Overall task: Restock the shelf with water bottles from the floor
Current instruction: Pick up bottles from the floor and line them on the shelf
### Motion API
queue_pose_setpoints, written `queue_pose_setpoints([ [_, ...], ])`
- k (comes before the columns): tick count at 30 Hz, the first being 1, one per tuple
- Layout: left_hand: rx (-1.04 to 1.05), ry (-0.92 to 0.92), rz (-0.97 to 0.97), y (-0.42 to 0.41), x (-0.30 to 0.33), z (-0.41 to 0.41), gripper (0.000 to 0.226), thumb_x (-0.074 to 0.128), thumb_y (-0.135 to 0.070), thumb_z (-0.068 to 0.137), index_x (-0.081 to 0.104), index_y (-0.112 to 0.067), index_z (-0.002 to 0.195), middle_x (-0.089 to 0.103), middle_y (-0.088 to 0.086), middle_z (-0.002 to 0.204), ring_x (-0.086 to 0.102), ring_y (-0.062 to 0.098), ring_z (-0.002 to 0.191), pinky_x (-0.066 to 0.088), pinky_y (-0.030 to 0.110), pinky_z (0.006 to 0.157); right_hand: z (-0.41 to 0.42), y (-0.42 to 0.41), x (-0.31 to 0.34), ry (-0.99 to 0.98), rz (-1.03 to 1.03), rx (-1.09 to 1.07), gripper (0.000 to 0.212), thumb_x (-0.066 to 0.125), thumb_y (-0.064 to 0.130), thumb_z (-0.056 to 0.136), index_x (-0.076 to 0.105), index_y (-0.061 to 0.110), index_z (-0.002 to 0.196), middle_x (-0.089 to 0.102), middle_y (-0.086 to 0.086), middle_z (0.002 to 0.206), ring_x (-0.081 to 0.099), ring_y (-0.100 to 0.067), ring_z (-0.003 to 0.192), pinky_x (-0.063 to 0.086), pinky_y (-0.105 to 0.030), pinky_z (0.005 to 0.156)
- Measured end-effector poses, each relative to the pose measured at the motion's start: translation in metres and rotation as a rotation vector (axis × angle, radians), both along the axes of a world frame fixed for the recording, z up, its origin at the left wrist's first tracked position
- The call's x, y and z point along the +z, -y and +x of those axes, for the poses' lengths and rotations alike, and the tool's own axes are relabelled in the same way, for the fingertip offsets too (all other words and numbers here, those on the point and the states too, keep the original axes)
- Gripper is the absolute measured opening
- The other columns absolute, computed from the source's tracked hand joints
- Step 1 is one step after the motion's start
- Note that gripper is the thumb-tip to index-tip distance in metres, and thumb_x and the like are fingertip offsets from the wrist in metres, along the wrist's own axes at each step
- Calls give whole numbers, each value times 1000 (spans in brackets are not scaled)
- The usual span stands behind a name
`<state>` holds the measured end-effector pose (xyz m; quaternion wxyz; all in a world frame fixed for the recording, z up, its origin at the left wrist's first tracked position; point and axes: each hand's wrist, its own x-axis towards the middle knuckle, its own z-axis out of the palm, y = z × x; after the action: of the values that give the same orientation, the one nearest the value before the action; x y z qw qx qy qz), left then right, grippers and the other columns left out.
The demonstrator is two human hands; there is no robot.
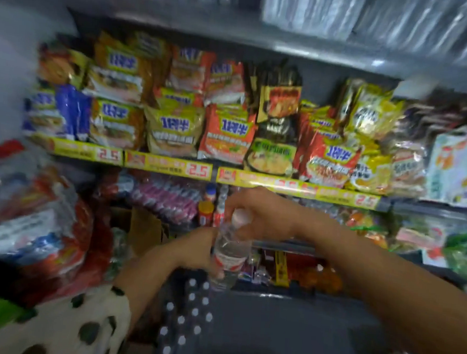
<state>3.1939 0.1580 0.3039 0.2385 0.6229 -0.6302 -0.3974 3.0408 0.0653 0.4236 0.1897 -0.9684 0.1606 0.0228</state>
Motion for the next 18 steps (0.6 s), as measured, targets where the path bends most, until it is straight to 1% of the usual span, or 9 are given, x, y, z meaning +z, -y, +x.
queue_pose_setpoints([
  [1, 15, -8, -25, 0, 21, 4, 62, 89, -8, 59, 59, -34, 107, 67, -9, 112, 61, 7, 106, 48, 37, 100, 1, 0, 22, 21, -1, 10, 23, 74, 15, 74, 64, 17, 94, 60, 6, 90, 53, -11, 81, 42, -22, 66],
  [3, 25, 15, -43, -1, 64, 10, 58, 89, -12, 62, 60, -32, 108, 67, -10, 110, 62, 6, 105, 49, 35, 99, 5, 1, 62, 58, -23, 12, 23, 73, 18, 76, 63, 22, 97, 58, 9, 92, 53, -11, 83, 44, -27, 69],
  [5, 27, 16, -61, 0, 104, 19, 62, 90, -18, 61, 61, -20, 116, 67, -6, 115, 62, 10, 109, 49, 38, 99, 11, 5, 97, 97, -54, 9, 24, 73, 17, 76, 65, 20, 99, 60, 8, 93, 56, -10, 84, 47, -31, 73],
  [9, 33, 65, -99, 3, 173, 42, 70, 90, -21, 60, 59, -18, 122, 67, -6, 119, 62, 9, 110, 48, 36, 100, 30, 12, 159, 194, -6, 0, 18, 71, 6, 75, 66, 17, 86, 57, 14, 72, 50, 3, 63, 43, -26, 62],
  [10, 32, 88, -113, 5, 189, 47, 66, 91, -23, 58, 61, -21, 117, 68, -8, 114, 63, 5, 106, 49, 34, 98, 38, 14, 173, 218, -5, -5, 17, 72, 6, 74, 65, 17, 85, 57, 13, 70, 50, 2, 61, 43, -27, 61],
  [12, 44, 117, -156, 12, 221, 63, 49, 89, -11, 61, 63, -23, 100, 69, -12, 98, 64, -9, 87, 51, 16, 84, 57, 18, 204, 243, -69, -17, 14, 73, 10, 76, 65, 16, 87, 58, 10, 69, 50, 0, 60, 43, -27, 60],
  [14, 48, 121, -200, 20, 257, 79, 42, 85, -1, 64, 63, -23, 93, 69, -16, 88, 64, -11, 78, 47, 8, 72, 76, 23, 241, 247, -173, -21, 15, 70, 15, 79, 65, 13, 92, 61, 6, 74, 51, -2, 61, 44, -24, 59],
  [17, 62, 166, -300, 33, 313, 110, 42, 86, -9, 65, 67, -18, 102, 73, -10, 98, 68, 3, 93, 52, 19, 85, 104, 29, 299, 288, -255, -4, 12, 61, 11, 83, 64, 8, 95, 60, 5, 75, 51, 1, 60, 42, -15, 57],
  [18, 78, 184, -332, 38, 331, 121, 46, 87, -13, 65, 67, -17, 106, 73, -7, 103, 68, 7, 98, 52, 25, 91, 112, 32, 316, 314, -287, -19, 12, 59, 12, 85, 64, 8, 95, 60, 3, 77, 52, 0, 62, 43, -17, 58],
])
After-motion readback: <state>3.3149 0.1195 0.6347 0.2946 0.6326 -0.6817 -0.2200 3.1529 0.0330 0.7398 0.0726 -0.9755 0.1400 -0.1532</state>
